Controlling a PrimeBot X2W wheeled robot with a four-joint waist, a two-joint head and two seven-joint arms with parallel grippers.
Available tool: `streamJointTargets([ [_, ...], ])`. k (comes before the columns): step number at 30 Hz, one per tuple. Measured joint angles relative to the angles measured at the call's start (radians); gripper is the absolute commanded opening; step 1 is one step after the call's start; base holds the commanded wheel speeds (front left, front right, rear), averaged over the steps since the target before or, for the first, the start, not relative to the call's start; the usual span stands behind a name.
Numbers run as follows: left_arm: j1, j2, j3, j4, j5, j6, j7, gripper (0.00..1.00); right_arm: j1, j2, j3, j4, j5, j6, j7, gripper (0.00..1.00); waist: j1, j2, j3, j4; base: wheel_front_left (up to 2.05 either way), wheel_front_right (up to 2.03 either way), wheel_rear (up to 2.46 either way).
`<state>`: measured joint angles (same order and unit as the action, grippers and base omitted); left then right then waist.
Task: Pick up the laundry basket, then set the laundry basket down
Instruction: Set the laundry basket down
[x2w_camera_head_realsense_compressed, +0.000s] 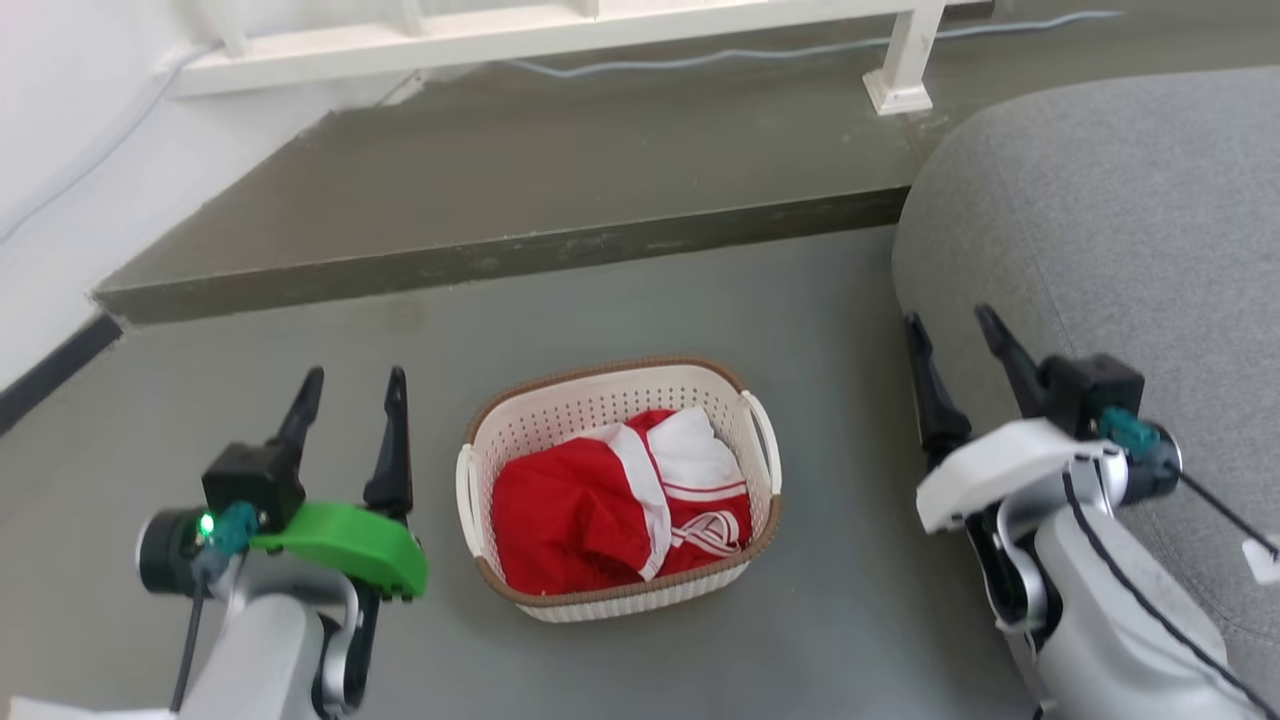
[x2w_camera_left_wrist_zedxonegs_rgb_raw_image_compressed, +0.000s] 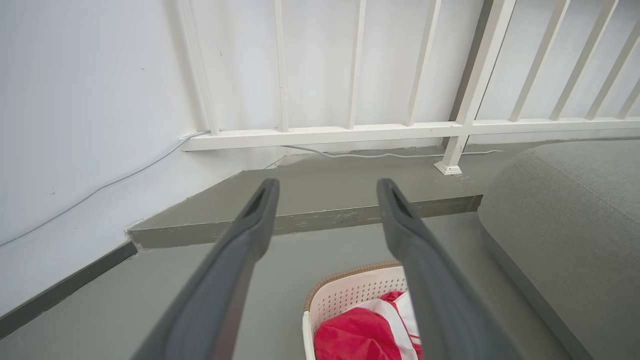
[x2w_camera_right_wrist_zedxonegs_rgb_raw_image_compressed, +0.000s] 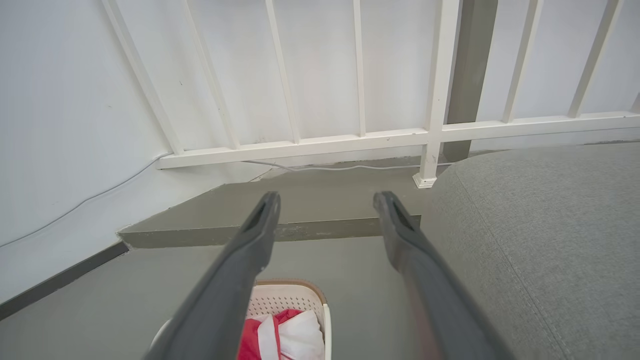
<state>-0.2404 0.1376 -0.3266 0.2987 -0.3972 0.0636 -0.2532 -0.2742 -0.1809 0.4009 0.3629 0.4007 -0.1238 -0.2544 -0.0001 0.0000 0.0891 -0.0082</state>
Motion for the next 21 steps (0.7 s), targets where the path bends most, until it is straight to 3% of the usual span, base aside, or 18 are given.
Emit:
streamJointTargets([
  [21,0.213,-0.022,-0.008,-0.093,0.048,0.012,0.0,1.0,0.216,0.014,-0.04,-0.089,-0.061,-0.001,0.0,1.0,0.0001,0.0,-0.077,0.001,0.0,0.0,0.0],
])
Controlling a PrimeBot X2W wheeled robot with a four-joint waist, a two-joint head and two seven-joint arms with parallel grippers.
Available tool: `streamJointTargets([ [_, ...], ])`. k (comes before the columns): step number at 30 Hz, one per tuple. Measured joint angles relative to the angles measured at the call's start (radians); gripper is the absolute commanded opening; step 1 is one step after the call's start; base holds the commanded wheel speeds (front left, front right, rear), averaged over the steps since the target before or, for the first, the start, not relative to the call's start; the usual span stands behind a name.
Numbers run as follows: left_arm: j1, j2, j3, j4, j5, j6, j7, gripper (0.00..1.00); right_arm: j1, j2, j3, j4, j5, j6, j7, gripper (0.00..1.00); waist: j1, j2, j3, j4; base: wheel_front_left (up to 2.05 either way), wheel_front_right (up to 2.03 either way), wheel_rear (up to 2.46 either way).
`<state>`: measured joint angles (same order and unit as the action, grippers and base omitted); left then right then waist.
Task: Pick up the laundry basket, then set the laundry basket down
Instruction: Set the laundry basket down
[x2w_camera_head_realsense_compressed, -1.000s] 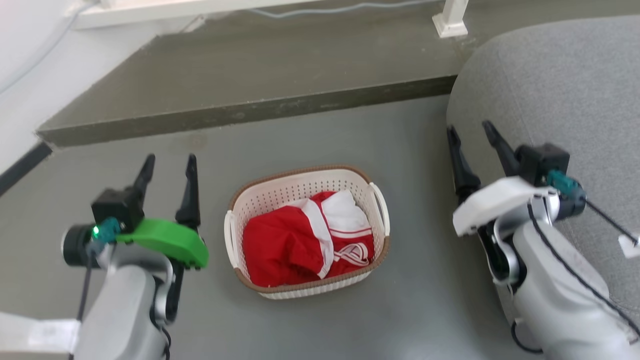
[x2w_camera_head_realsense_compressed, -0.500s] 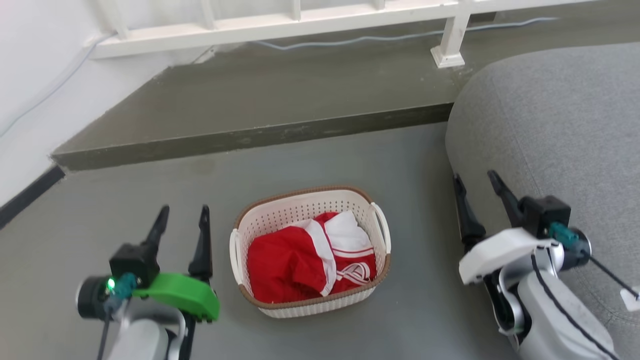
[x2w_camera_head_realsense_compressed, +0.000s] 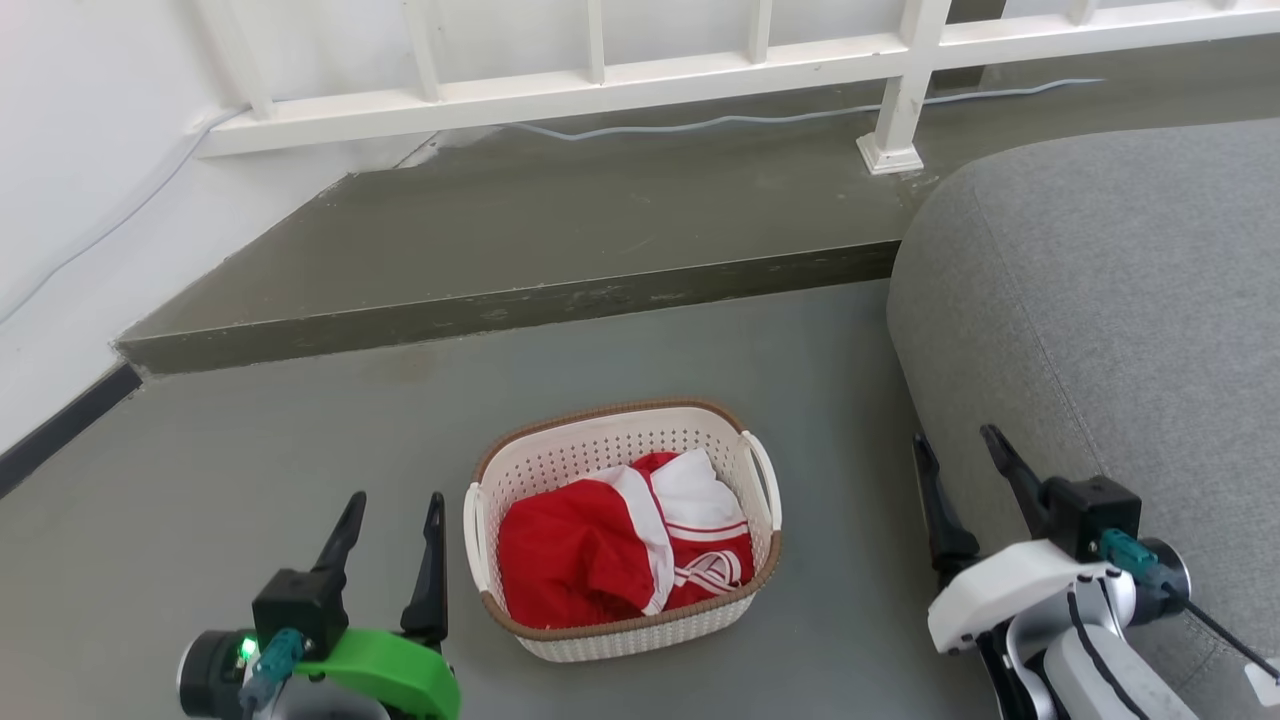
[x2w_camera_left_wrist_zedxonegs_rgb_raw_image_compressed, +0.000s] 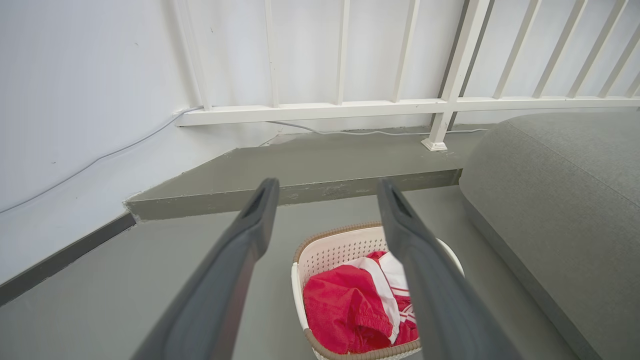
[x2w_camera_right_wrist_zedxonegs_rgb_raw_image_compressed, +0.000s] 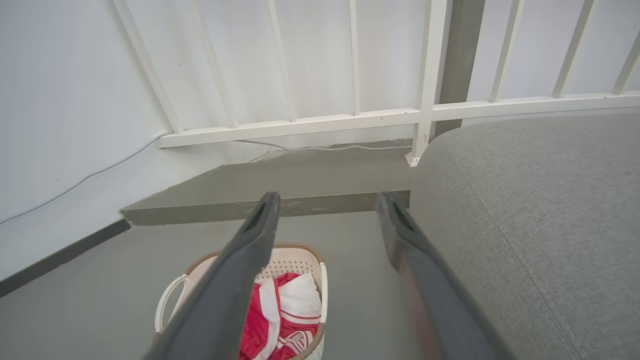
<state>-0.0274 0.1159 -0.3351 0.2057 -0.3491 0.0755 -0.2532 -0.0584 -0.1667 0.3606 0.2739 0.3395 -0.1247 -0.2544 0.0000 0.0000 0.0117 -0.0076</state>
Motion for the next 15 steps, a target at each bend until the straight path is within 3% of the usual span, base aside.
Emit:
streamJointTargets([
  [15,0.066,-0.009,0.012,-0.053,0.014,0.006,0.0,1.0,0.068,0.01,-0.027,-0.041,-0.033,0.0,0.0,1.0,0.0,0.0,-0.009,0.002,0.0,0.0,0.0],
])
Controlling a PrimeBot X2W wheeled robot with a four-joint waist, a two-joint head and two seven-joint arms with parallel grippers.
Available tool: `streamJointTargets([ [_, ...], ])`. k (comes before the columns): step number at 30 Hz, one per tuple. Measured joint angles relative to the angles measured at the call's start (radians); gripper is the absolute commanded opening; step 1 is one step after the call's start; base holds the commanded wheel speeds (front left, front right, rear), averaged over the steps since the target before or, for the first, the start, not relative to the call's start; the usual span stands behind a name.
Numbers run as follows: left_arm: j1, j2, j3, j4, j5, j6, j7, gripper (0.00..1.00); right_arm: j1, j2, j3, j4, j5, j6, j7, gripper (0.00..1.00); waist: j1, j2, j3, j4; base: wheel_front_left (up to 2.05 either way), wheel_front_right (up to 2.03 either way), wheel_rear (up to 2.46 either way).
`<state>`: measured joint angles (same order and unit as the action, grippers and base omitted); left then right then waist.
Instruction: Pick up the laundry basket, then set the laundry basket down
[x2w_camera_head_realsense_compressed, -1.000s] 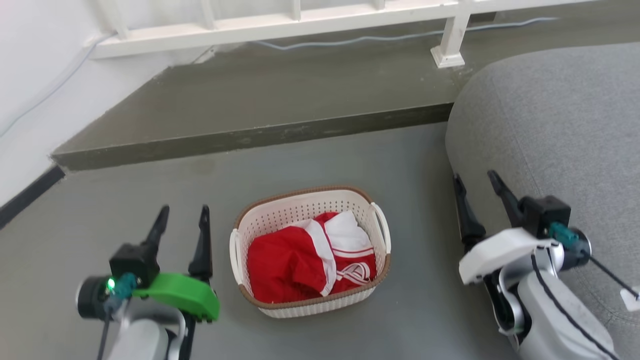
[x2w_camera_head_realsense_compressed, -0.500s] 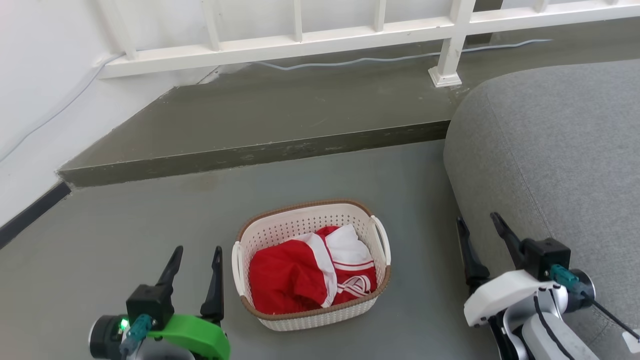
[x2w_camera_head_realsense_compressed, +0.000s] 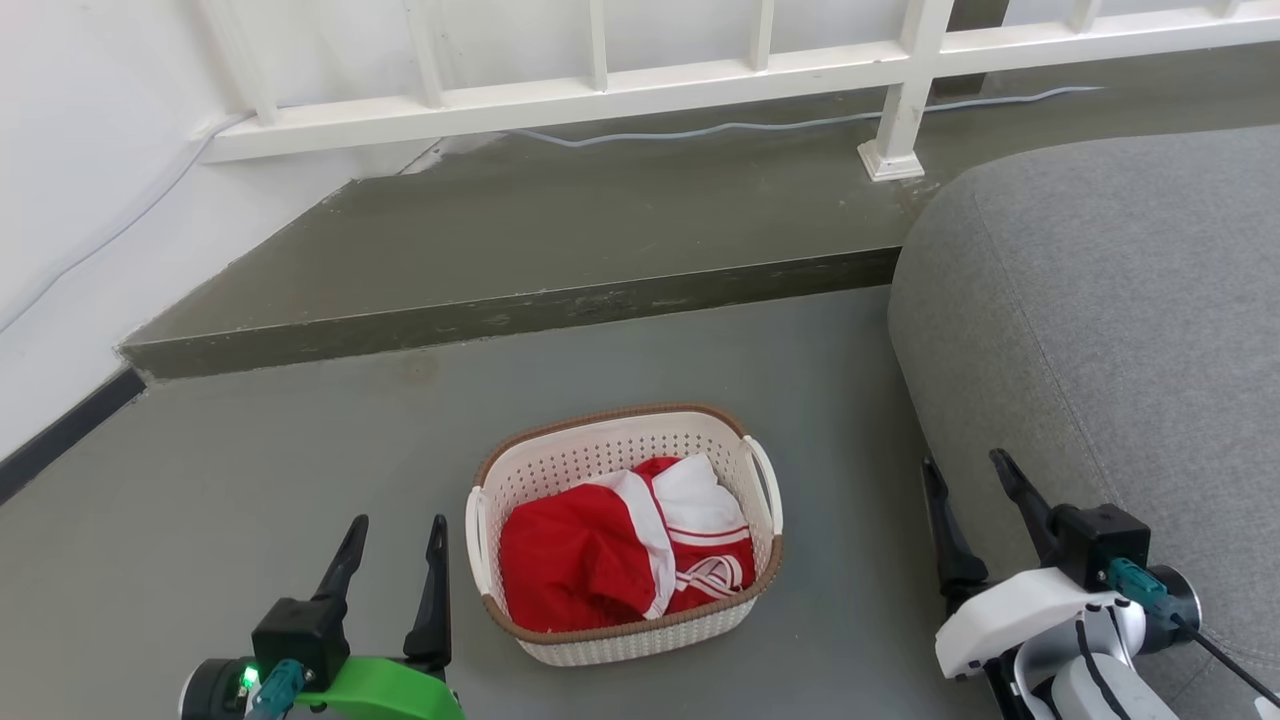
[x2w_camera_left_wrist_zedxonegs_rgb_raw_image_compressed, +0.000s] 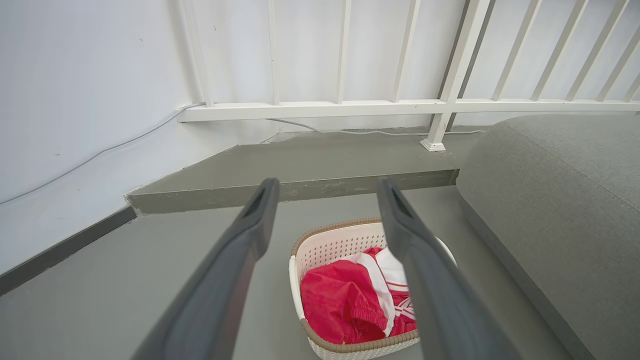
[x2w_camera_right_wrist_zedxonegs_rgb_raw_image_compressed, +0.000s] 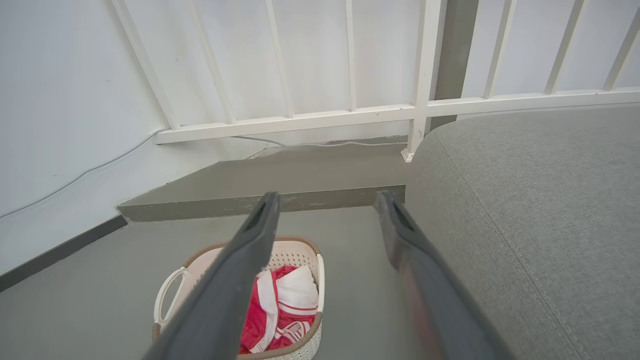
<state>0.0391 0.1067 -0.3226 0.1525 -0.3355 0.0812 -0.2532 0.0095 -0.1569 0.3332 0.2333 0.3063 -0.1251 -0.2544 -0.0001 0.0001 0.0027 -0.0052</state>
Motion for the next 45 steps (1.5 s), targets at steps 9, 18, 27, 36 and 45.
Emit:
streamJointTargets([
  [9,0.025,-0.005,0.005,-0.037,0.018,0.007,0.0,1.0,0.023,0.003,-0.021,-0.014,-0.009,0.0,0.0,1.0,0.0,0.0,-0.002,0.002,0.0,0.0,0.0],
  [18,0.034,-0.004,0.002,-0.054,0.063,0.007,0.0,1.0,0.036,0.0,-0.024,-0.014,-0.038,0.0,0.0,1.0,0.0,0.0,-0.003,0.011,0.0,0.0,0.0],
  [27,0.058,-0.004,0.006,-0.061,0.073,0.011,0.0,1.0,0.041,-0.007,-0.03,-0.015,-0.064,0.0,0.0,1.0,0.0,0.0,-0.001,0.019,0.0,0.0,0.0],
  [36,0.064,-0.005,0.011,-0.072,0.096,0.016,0.0,1.0,0.042,0.0,-0.035,-0.019,-0.07,0.0,0.0,1.0,0.0,0.0,0.001,0.023,0.0,0.0,0.0],
  [45,0.077,-0.011,-0.003,-0.031,0.089,0.015,0.006,0.0,0.077,0.019,-0.029,0.021,-0.059,0.005,0.001,0.0,0.0,0.0,0.001,0.023,0.0,0.0,0.0],
])
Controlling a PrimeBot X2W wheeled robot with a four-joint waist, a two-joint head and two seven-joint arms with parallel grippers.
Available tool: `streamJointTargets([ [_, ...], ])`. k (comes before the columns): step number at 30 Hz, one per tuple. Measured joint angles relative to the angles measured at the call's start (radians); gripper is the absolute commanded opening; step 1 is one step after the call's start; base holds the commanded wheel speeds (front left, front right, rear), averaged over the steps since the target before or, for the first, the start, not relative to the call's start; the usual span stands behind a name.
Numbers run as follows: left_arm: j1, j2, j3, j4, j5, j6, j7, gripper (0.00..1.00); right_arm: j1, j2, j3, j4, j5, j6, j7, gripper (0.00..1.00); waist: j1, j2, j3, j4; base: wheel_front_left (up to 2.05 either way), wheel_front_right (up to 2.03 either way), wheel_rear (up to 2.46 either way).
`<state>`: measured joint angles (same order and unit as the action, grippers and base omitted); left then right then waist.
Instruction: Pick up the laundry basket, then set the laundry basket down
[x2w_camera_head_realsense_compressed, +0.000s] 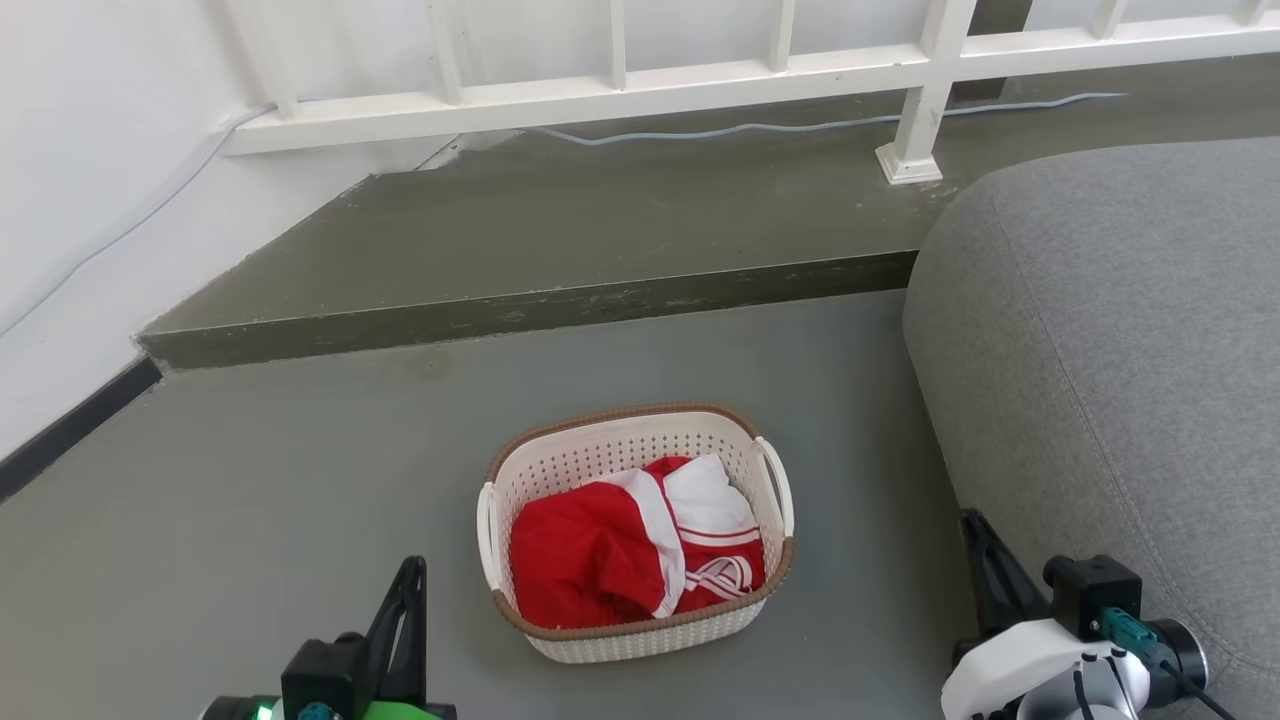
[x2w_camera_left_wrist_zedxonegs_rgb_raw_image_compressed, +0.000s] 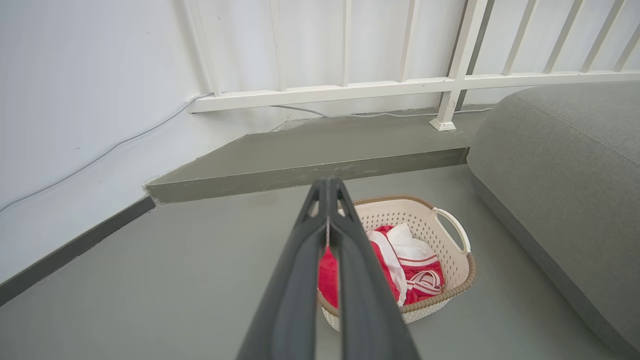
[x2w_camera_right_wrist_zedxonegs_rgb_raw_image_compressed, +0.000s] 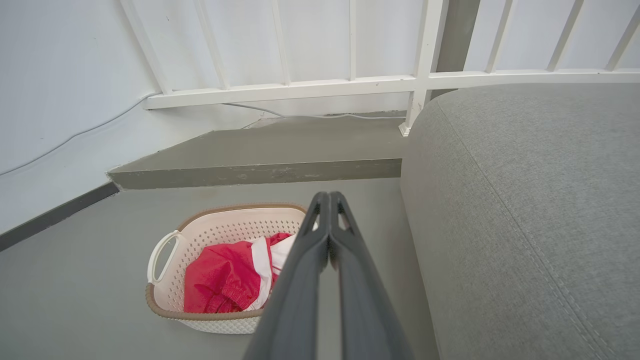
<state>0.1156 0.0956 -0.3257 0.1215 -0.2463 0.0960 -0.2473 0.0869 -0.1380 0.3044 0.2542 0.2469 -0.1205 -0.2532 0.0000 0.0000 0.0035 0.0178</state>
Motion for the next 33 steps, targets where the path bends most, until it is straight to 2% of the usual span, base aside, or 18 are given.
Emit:
streamJointTargets([
  [12,0.019,-0.007,0.002,-0.029,-0.135,-0.023,0.0,0.0,0.005,0.01,-0.013,-0.024,0.134,0.024,0.008,0.0,0.0,0.0001,0.001,-0.002,0.0,0.0,0.0],
  [33,0.015,-0.009,0.081,-0.023,-0.439,-0.044,0.064,0.0,-0.003,0.02,-0.098,-0.033,0.433,0.06,0.076,0.0,0.0,0.0001,0.002,-0.006,0.0,0.0,0.0],
])
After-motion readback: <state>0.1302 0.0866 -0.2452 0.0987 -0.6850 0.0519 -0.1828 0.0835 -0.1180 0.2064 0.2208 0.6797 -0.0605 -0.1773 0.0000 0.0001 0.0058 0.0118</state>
